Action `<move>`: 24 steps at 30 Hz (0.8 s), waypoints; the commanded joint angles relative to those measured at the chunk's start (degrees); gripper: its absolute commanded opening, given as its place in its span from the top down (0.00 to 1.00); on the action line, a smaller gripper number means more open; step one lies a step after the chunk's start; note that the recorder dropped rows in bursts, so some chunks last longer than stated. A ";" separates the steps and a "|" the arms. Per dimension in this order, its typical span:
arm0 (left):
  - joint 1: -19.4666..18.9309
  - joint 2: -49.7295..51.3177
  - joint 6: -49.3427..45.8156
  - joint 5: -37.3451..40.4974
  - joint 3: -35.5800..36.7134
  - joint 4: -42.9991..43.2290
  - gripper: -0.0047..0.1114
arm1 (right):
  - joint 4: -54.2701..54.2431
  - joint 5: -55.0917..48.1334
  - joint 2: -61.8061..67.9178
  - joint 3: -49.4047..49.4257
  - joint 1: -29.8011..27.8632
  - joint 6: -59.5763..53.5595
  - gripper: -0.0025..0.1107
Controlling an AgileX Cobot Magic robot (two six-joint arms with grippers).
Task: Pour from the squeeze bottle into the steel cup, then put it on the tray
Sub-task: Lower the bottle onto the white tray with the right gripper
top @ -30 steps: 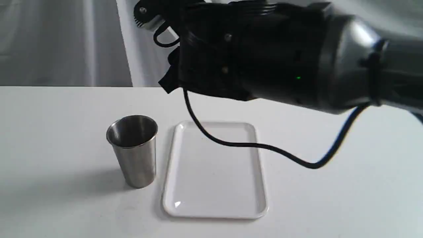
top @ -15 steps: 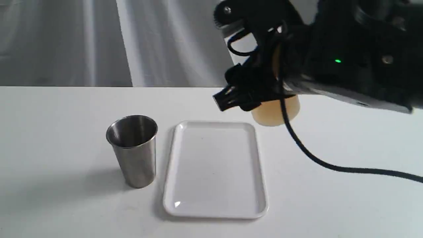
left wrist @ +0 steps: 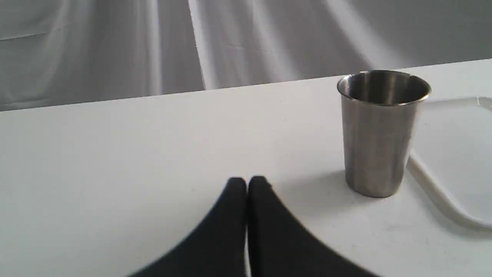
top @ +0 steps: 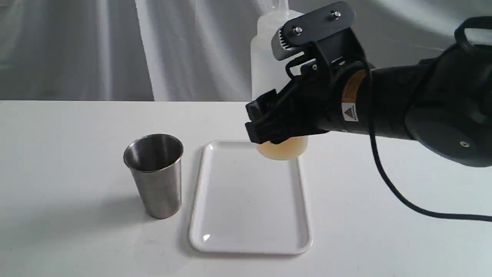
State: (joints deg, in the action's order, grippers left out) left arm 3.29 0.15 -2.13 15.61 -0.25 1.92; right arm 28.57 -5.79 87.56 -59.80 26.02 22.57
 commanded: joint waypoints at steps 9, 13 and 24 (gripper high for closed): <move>0.33 -0.15 0.08 -0.39 0.25 -0.04 0.96 | -14.79 14.16 10.97 0.02 -0.43 -18.53 0.92; 0.33 -0.15 0.08 -0.39 0.25 -0.04 0.96 | -18.13 17.51 15.03 0.02 -0.43 -18.53 0.92; 0.33 -0.15 0.27 -0.39 0.25 -0.04 0.96 | -21.50 23.03 21.92 0.02 -1.47 -18.33 0.92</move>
State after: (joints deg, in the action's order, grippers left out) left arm 3.29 0.15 -2.13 15.61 -0.25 1.92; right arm 7.94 13.65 109.25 -59.77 25.22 4.38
